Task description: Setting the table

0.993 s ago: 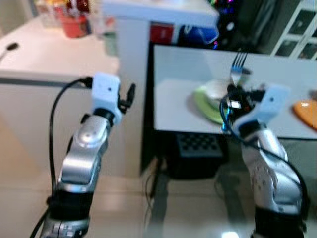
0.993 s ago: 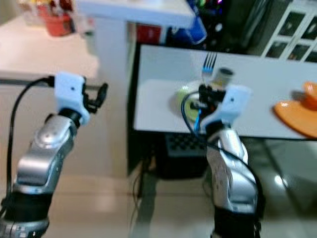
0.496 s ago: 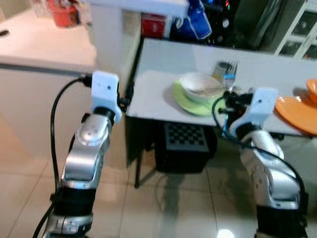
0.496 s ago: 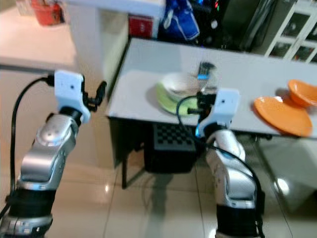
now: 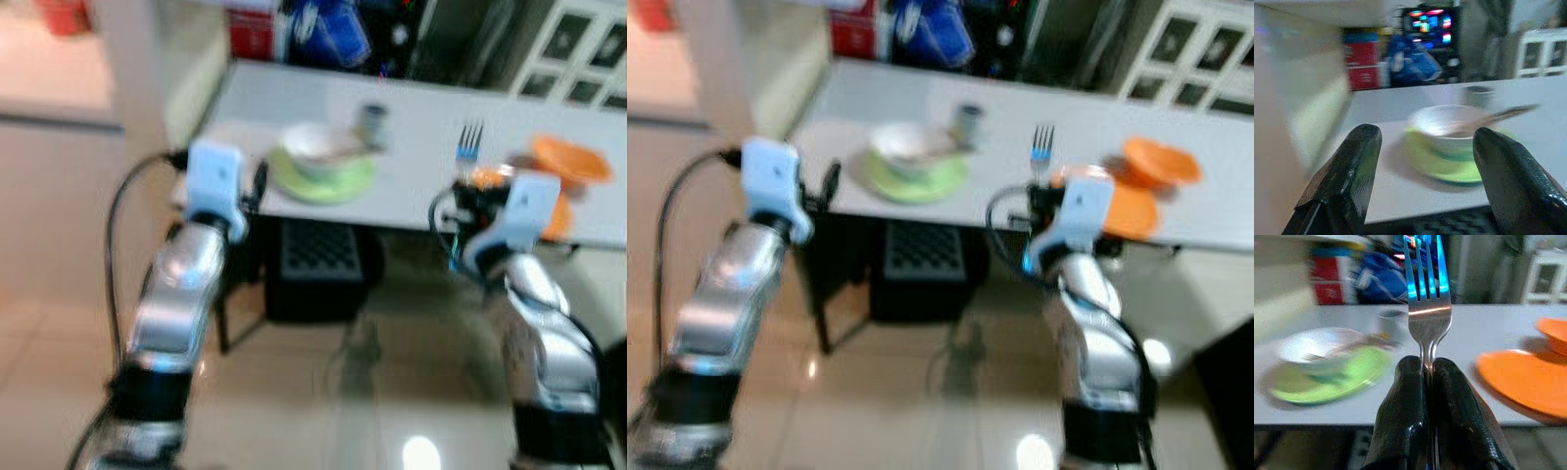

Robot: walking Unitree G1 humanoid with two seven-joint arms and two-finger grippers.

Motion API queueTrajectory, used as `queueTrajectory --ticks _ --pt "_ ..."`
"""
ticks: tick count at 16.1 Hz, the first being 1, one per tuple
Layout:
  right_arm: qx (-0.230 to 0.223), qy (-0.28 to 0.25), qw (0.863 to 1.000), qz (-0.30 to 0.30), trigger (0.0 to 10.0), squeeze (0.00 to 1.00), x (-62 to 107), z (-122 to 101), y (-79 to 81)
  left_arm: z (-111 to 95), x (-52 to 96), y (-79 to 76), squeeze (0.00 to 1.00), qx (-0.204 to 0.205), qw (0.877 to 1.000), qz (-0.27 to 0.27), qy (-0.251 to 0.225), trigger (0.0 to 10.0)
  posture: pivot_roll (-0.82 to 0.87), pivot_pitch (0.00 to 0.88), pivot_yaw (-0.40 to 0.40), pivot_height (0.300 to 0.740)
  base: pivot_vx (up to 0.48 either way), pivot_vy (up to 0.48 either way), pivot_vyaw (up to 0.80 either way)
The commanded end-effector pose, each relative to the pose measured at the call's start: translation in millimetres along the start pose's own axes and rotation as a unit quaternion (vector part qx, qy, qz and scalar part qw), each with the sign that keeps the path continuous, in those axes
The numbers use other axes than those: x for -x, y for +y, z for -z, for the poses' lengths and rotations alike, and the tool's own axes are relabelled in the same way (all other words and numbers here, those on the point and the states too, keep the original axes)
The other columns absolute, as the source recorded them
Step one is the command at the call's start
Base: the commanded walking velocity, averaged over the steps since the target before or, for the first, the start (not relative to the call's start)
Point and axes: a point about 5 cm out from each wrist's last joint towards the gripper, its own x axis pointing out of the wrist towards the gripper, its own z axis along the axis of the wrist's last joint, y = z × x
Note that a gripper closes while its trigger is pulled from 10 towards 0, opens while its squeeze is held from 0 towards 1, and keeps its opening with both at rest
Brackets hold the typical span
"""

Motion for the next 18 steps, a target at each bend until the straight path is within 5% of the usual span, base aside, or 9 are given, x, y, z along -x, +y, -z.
queueTrajectory --ticks 1,9,18 --pt "0.004 -0.018 1.0 -0.011 10.0 0.0 -2.1 -8.0 5.4 -3.5 0.0 4.7 0.0 -0.008 1.0 -0.006 -0.008 10.0 -0.02 0.0 -0.109 0.74 0.0 -0.371 0.0" --pt "0.009 -0.005 1.0 -0.005 10.0 0.0 0.2 -2.6 0.2 -2.1 0.2 1.3 0.0 -0.015 1.0 0.0 -0.009 10.0 -0.03 0.0 -0.103 0.74 0.0 -0.356 0.0" --pt "-0.001 0.027 0.999 -0.022 10.0 0.0 4.7 5.1 1.2 -8.5 0.3 -2.5 0.0 0.022 0.999 0.027 -0.025 10.0 -0.03 0.0 -0.1 0.74 0.101 0.0 0.0"
